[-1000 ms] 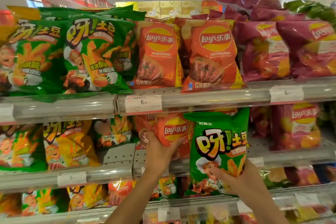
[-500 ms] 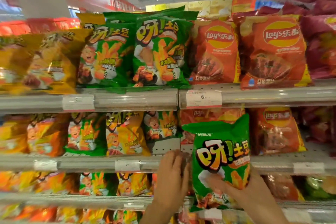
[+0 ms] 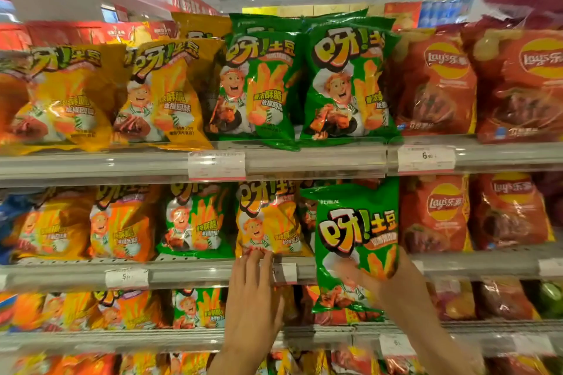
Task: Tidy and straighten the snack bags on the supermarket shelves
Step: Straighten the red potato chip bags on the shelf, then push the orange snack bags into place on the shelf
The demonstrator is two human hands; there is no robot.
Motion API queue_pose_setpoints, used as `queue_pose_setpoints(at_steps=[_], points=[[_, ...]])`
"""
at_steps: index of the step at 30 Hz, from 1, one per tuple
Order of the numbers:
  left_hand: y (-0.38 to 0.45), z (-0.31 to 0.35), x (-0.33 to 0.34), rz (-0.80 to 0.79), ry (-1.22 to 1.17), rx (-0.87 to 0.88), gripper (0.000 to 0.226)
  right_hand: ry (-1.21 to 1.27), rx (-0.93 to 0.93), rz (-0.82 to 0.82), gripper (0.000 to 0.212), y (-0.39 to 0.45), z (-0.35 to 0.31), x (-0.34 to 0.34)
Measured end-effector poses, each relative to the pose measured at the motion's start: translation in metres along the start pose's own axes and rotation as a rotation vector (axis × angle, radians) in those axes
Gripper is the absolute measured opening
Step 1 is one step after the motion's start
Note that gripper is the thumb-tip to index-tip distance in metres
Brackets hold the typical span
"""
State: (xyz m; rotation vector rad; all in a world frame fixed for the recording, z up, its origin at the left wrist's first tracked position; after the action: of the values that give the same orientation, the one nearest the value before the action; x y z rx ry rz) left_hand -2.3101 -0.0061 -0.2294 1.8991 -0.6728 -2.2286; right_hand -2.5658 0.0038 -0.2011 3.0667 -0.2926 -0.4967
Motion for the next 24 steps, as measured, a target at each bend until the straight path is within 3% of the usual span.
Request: queue_pose_setpoints(at_steps=[7, 11, 16, 24], points=[[0.002, -0.002, 0.009, -0.004, 0.02, -0.021, 0.083, 0.045, -0.176, 0.056, 0.055, 0.026, -0.025, -0.002], [0.005, -0.001, 0.008, 0.064, 0.037, -0.036, 0.069, 0.076, -0.118, 0.069, 0.06, 0.054, -0.031, -0.003], [0.007, 0.004, 0.006, 0.134, 0.038, -0.048, 0.058, 0.144, -0.094, 0.018, 0.084, 0.08, -0.031, 0.0], [0.006, 0.003, 0.013, 0.158, -0.147, -0.134, 0.055, 0.158, -0.147, -0.041, 0.065, 0.098, -0.024, 0.0]])
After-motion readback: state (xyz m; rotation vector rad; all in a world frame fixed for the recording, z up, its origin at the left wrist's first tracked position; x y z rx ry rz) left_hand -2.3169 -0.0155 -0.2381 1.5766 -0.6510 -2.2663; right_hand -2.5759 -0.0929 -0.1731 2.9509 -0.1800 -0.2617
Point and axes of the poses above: each hand's wrist, its own y-axis towards the middle knuckle, its own x-axis out of the palm, z = x × y, the point moved 6 cm from there along y, towards the middle knuckle, and after that the axes turned 6 degrees about -z, right-handed, at the moved point
